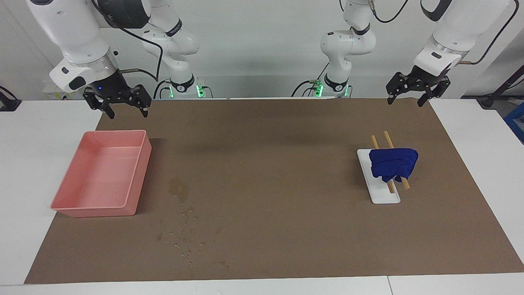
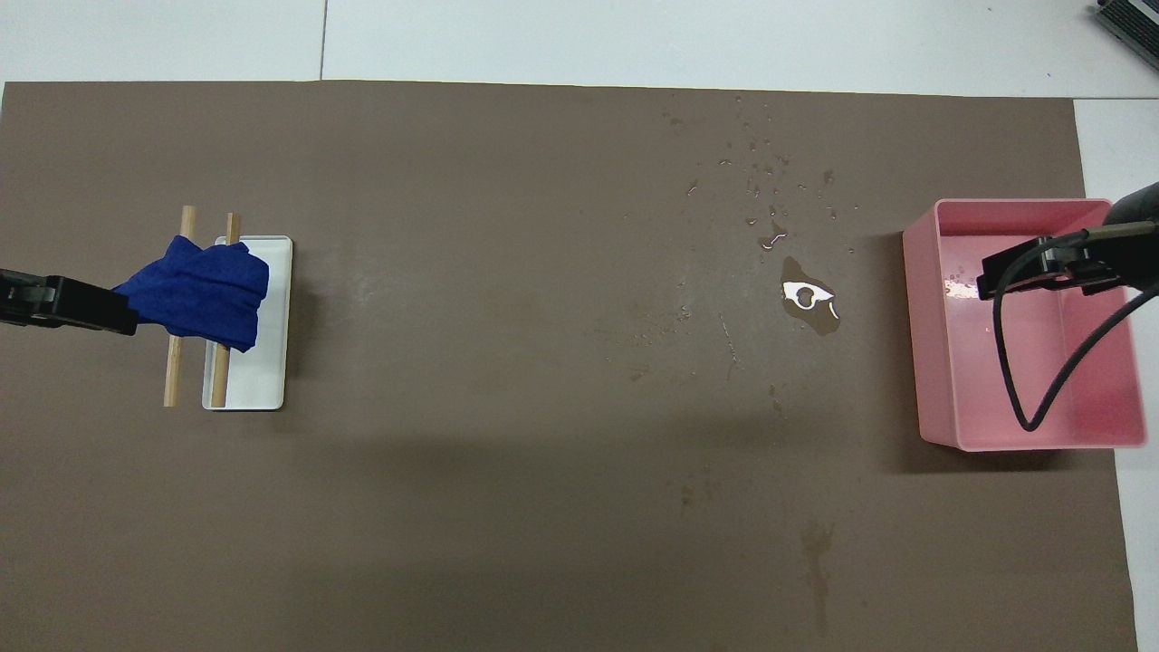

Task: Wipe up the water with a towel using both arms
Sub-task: 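Move the left gripper toward the blue towel on the white tray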

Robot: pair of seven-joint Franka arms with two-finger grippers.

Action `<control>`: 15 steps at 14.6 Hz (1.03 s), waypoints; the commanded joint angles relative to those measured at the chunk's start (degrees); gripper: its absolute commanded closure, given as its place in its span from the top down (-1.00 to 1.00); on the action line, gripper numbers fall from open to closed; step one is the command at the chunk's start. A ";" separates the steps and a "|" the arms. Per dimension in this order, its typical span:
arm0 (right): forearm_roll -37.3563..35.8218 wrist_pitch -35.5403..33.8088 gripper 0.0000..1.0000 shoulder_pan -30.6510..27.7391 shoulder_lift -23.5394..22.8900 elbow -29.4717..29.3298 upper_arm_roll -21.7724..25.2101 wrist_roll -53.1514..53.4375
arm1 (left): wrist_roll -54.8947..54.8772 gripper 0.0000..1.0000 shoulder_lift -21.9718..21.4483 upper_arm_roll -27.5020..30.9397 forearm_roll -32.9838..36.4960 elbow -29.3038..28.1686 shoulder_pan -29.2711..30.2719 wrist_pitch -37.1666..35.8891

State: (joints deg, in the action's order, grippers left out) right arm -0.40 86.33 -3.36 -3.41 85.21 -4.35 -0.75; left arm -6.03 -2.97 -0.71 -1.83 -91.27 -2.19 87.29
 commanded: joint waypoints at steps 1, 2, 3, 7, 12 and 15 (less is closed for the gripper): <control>-0.31 0.25 1.00 -0.42 0.59 0.57 -0.40 0.14 | 0.23 1.00 -2.21 0.36 0.95 -4.52 -0.71 5.68; -0.31 0.25 1.00 -0.42 0.59 0.57 -0.40 0.14 | 0.23 1.00 -2.13 0.36 1.13 -4.79 -0.71 7.18; -0.31 0.25 1.00 -0.42 0.59 0.57 -0.40 0.14 | 0.23 1.00 -1.52 0.36 1.31 -4.79 -0.71 8.68; -0.31 0.25 1.00 -0.42 0.59 0.57 -0.40 0.14 | 0.32 1.00 2.96 0.45 2.79 -5.93 -0.01 17.98; -0.31 0.25 1.00 -0.42 0.59 0.57 -0.40 0.14 | 0.93 1.00 6.58 0.45 5.88 -12.59 -0.19 30.29; -0.31 0.25 1.00 -0.42 0.59 0.57 -0.40 0.14 | 8.72 1.00 6.66 0.45 7.89 -19.28 -0.80 39.25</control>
State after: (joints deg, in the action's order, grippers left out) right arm -0.40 86.33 -3.36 -3.41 85.21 -4.35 -0.75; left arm -2.65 5.23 -0.60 3.72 -105.41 -2.13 120.97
